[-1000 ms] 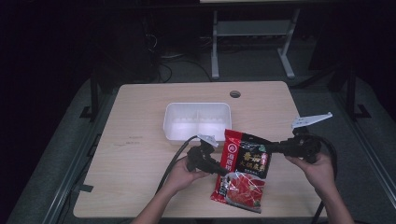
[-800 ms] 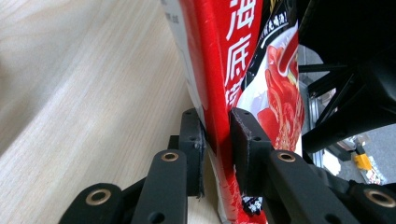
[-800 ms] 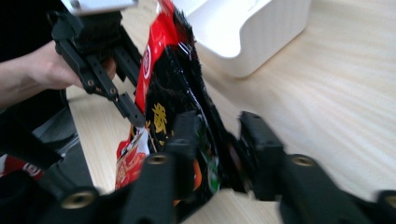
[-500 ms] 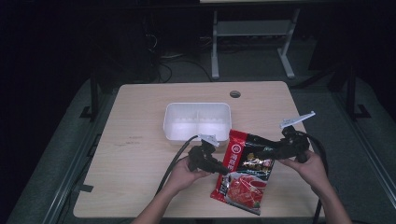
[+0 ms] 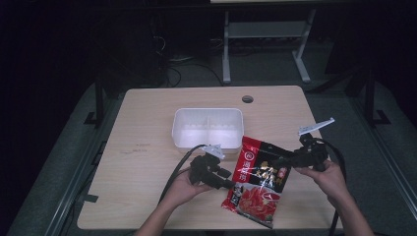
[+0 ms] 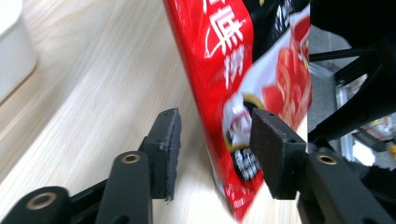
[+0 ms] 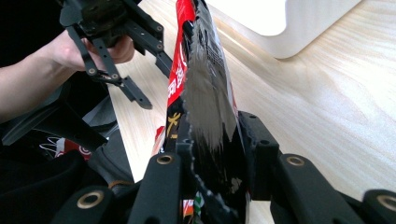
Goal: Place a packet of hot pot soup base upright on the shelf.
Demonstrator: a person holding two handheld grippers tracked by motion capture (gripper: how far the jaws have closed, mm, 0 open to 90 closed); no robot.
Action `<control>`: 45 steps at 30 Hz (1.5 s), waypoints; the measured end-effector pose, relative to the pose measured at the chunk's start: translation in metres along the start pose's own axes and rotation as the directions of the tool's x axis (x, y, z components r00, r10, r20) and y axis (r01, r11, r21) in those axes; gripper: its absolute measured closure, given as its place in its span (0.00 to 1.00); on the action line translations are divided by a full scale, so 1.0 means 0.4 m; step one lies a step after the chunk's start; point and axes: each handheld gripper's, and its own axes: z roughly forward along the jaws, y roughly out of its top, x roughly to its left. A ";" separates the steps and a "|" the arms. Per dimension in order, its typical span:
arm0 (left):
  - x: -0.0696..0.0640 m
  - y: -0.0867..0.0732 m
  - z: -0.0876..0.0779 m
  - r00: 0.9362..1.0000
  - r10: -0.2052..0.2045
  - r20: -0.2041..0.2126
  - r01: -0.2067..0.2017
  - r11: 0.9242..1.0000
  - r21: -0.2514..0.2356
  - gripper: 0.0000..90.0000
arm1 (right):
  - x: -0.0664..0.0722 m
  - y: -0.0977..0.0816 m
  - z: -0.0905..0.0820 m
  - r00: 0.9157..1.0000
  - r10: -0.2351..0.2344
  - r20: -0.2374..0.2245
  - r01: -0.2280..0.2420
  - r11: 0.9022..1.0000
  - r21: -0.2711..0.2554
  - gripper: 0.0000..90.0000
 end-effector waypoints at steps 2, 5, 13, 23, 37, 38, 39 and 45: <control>-0.014 -0.015 -0.017 1.000 0.018 -0.024 -0.017 1.000 0.004 0.55 | 0.010 0.002 -0.005 1.000 -0.003 0.011 0.003 1.000 -0.001 0.79; -0.025 -0.031 -0.030 0.999 0.024 -0.042 -0.024 1.000 0.005 0.52 | 0.029 0.010 -0.017 0.999 -0.016 0.039 0.016 1.000 -0.006 0.79; -0.043 -0.121 -0.089 0.990 0.013 -0.139 -0.011 1.000 0.017 0.44 | 0.079 0.041 -0.051 0.992 -0.062 0.106 0.066 0.997 -0.035 0.79; -0.055 -0.180 -0.117 0.979 0.022 -0.201 -0.013 0.999 0.045 0.40 | 0.104 0.070 -0.072 0.987 -0.073 0.144 0.083 0.995 -0.058 0.79; -0.052 -0.240 -0.145 0.969 0.008 -0.247 -0.005 1.000 0.012 0.38 | 0.140 0.156 -0.105 0.974 -0.098 0.203 0.116 0.990 -0.079 0.79; -0.052 -0.240 -0.145 0.969 0.008 -0.247 -0.005 1.000 0.012 0.38 | 0.142 0.161 -0.107 0.974 -0.097 0.205 0.116 0.990 -0.082 0.79; -0.052 -0.242 -0.145 0.968 0.008 -0.252 -0.005 1.000 0.010 0.37 | 0.142 0.167 -0.109 0.973 -0.099 0.208 0.118 0.990 -0.083 0.79; -0.051 -0.248 -0.151 0.964 0.010 -0.265 -0.007 1.000 0.013 0.37 | 0.150 0.208 -0.120 0.968 -0.108 0.227 0.132 0.987 -0.094 0.78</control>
